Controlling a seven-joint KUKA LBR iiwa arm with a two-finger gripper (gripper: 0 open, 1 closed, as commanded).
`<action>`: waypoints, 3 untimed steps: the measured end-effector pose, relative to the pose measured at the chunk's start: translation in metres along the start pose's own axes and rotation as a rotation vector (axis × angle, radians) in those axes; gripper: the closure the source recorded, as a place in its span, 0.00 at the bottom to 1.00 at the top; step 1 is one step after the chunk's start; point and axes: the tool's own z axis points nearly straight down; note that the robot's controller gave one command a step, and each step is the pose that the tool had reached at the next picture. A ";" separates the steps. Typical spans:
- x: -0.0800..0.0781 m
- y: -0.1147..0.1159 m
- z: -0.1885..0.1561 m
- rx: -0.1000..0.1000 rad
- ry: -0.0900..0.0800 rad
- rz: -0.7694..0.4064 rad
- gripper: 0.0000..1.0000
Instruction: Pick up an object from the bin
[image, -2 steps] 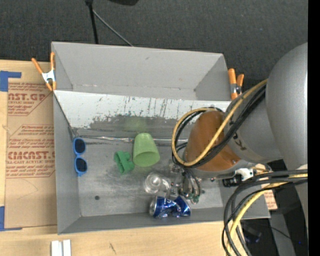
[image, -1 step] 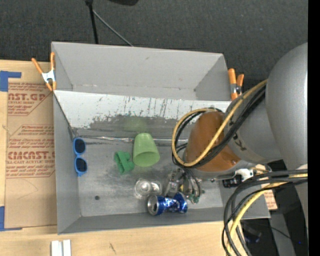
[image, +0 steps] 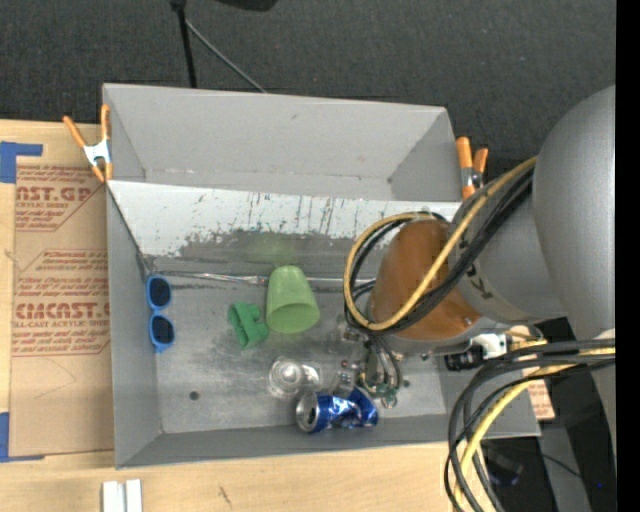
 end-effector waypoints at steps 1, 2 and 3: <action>-0.010 -0.041 0.001 -0.003 -0.006 0.003 0.00; -0.016 -0.074 -0.010 0.002 0.003 -0.028 0.00; -0.017 -0.070 0.004 0.003 0.004 0.049 0.00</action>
Offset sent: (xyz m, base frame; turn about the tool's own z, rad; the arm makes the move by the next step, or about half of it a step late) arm -0.0092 -0.0420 -0.0057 -0.0040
